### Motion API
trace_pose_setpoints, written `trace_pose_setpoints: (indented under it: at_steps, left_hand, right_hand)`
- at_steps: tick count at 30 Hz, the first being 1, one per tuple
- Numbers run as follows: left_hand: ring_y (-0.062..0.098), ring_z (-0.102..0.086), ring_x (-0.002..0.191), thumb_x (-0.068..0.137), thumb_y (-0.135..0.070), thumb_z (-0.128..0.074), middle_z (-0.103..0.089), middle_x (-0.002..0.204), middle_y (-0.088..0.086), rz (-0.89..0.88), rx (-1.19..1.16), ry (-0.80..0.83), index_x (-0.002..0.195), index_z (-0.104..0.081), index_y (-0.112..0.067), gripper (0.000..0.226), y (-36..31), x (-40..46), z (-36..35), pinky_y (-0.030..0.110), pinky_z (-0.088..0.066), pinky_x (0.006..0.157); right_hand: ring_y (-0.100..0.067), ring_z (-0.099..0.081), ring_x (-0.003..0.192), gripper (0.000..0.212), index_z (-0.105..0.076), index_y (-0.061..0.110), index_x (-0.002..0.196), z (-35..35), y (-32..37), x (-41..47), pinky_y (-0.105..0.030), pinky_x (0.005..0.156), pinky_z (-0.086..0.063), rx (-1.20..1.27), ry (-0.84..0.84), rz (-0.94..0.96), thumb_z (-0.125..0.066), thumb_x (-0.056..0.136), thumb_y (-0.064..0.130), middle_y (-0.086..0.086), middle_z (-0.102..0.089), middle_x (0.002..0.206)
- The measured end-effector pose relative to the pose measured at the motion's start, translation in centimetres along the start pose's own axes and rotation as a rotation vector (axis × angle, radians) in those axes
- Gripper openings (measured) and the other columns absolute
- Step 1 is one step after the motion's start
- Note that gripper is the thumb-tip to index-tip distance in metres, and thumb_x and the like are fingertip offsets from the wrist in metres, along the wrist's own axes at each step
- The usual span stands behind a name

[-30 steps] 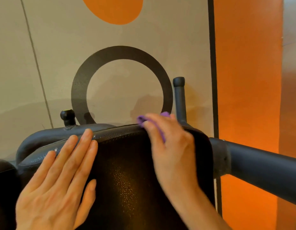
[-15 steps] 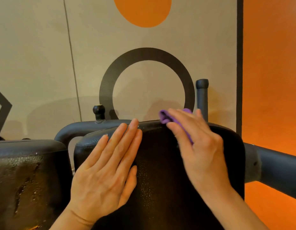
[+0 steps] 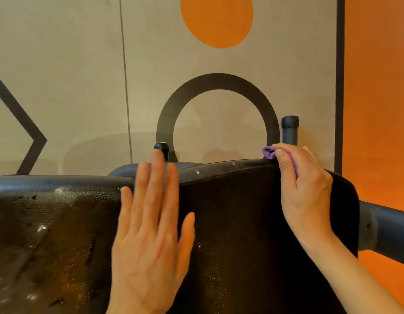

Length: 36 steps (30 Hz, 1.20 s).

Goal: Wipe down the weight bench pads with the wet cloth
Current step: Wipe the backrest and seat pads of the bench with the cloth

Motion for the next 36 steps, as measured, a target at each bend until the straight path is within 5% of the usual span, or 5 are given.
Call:
trace_pose_setpoints:
  at_steps: [7, 18, 22, 31, 36]
  left_hand:
    - [0.028, -0.007, 0.153, 0.099, -0.055, -0.027, -0.013, 0.164, 0.017, -0.049, 0.164, 0.111, 0.154, -0.023, -0.002, 0.077, 2.2, 0.5, -1.0, 0.038, 0.002, 0.126]
    - [0.028, -0.006, 0.153, 0.103, -0.054, -0.019, -0.010, 0.164, 0.019, -0.134, 0.276, 0.093, 0.155, -0.015, 0.000, 0.076, 2.4, 0.5, -1.6, 0.040, -0.001, 0.125]
    - [0.029, -0.008, 0.153, 0.104, -0.052, -0.018, -0.011, 0.164, 0.019, -0.141, 0.295, 0.070, 0.155, -0.015, 0.001, 0.074, 2.3, 0.5, -1.7, 0.041, -0.002, 0.125]
    - [0.029, -0.009, 0.153, 0.104, -0.052, -0.016, -0.012, 0.164, 0.020, -0.131, 0.278, 0.040, 0.155, -0.016, 0.002, 0.074, 2.5, 0.6, -1.4, 0.039, 0.001, 0.125]
    - [0.029, -0.010, 0.153, 0.105, -0.050, -0.016, -0.011, 0.164, 0.019, -0.126, 0.219, 0.022, 0.154, -0.018, 0.002, 0.072, 2.3, 0.5, -1.1, 0.039, -0.005, 0.125]
  right_hand:
    - [0.000, -0.052, 0.095, 0.022, -0.064, 0.020, 0.108, 0.3, 0.5, -0.3, -0.050, 0.098, -0.044, -0.016, -0.007, -0.051, -0.043, 0.100, 0.021, 0.013, -0.060, 0.098]
    - [-0.002, -0.056, 0.111, 0.029, -0.061, 0.019, 0.121, -0.3, 3.2, -1.0, -0.005, 0.108, -0.023, 0.038, 0.124, -0.007, -0.046, 0.097, 0.024, 0.010, -0.062, 0.116]
    - [-0.001, -0.057, 0.106, 0.024, -0.064, 0.018, 0.113, -3.1, 7.7, -2.4, -0.032, 0.114, -0.030, 0.004, 0.075, 0.035, -0.047, 0.097, 0.023, 0.010, -0.064, 0.108]
    - [-0.004, -0.058, 0.101, 0.024, -0.065, 0.020, 0.114, -0.7, 4.9, -1.4, -0.033, 0.103, -0.044, -0.002, 0.049, -0.088, -0.046, 0.098, 0.024, 0.011, -0.064, 0.105]
    - [-0.008, -0.058, 0.107, 0.023, -0.064, 0.014, 0.114, -5.9, 12.2, -3.6, -0.032, 0.107, -0.038, 0.053, 0.306, 0.241, -0.051, 0.096, 0.022, 0.003, -0.067, 0.110]
Point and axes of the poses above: each hand's wrist, its own x-axis towards the middle knuckle, its own z-axis out of the back of the hand, y = z × x, the point moved 7 cm from there along x, towards the middle knuckle
